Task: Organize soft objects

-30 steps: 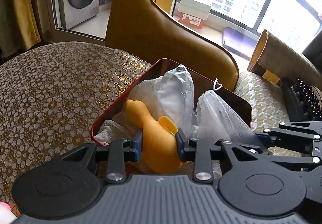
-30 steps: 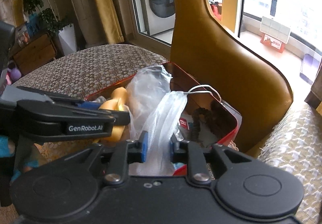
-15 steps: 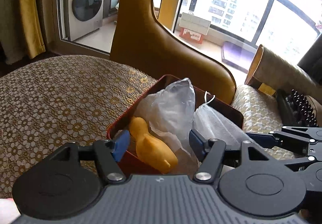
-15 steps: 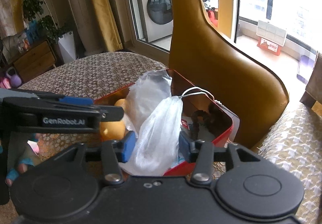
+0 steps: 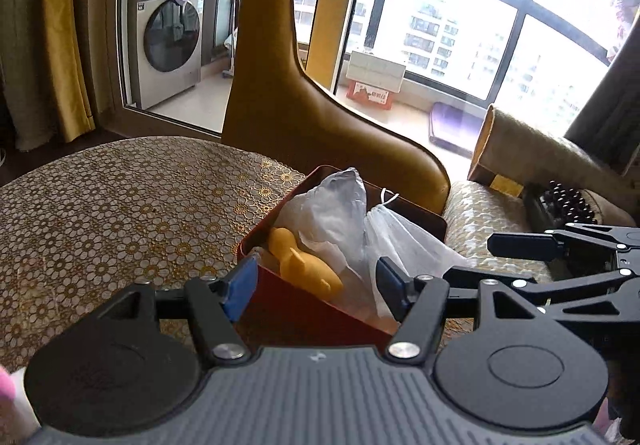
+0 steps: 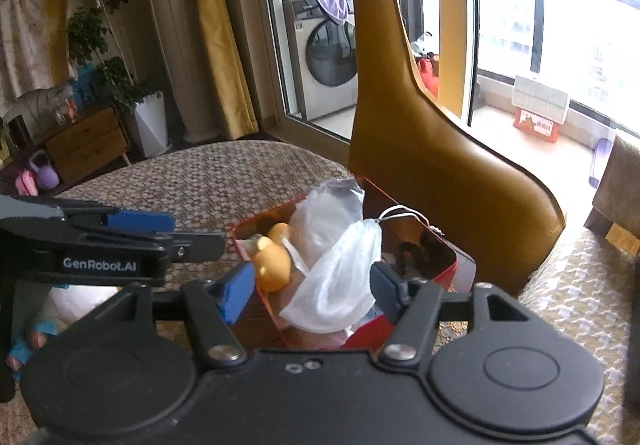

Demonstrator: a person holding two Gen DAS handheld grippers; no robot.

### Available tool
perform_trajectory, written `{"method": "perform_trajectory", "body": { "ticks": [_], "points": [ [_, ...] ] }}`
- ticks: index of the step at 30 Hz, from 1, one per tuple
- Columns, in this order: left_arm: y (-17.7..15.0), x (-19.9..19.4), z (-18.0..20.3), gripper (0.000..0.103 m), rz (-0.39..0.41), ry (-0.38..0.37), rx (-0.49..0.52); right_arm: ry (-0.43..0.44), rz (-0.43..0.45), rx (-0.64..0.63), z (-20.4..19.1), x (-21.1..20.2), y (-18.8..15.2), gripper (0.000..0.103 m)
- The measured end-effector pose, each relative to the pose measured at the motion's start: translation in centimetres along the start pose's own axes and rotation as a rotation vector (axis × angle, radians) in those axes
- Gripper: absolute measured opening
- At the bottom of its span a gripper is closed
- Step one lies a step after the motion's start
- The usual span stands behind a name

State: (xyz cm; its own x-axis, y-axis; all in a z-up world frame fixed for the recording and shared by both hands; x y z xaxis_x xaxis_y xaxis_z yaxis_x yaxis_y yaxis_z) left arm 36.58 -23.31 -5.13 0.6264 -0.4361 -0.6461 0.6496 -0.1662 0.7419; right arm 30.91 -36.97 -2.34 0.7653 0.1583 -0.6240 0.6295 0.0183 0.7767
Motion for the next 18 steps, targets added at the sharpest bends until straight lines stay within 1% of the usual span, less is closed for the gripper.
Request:
{"method": "perform_trajectory", "body": {
  "ticks": [4, 7, 14, 17, 18],
  "points": [
    [-0.7, -2.2, 0.3, 0.065, 0.017, -0.004, 0.004, 0.002, 0.031, -0.011, -1.0, -1.8, -0.3, 0.065],
    [-1.3, -4.0, 0.8, 0.065, 0.032, -0.001, 0.013, 0.005, 0.061, -0.019, -1.8, -3.5, -0.7, 0.069],
    [-2.8, -8.8, 1.8, 0.066, 0.099, 0.002, 0.037, 0.022, 0.147, -0.035, -3.3, -7.4, -1.8, 0.074],
    [-3.6, -10.7, 2.1, 0.076, 0.125, 0.010, 0.036, 0.028, 0.178, -0.031, -3.7, -8.9, -2.3, 0.077],
    [-3.9, -11.4, 2.2, 0.077, 0.136, 0.010, 0.041, 0.031, 0.188, -0.026, -3.7, -9.3, -2.5, 0.077]
  ]
}}
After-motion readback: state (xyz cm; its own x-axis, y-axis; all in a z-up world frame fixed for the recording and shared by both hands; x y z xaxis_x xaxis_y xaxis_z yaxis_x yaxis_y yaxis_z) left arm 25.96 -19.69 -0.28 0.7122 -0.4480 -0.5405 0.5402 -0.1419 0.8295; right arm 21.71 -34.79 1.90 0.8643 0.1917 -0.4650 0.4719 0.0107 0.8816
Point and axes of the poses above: each gripper's, at about its wrist camera, not at the fingertips, and x roughly the way its jaws point, z to its right, y to its top, the point moved 4 cm from there along x, roughly the way its jaws point, and after that the axes turned 2 degrees about -y, right-handed, at the moved point
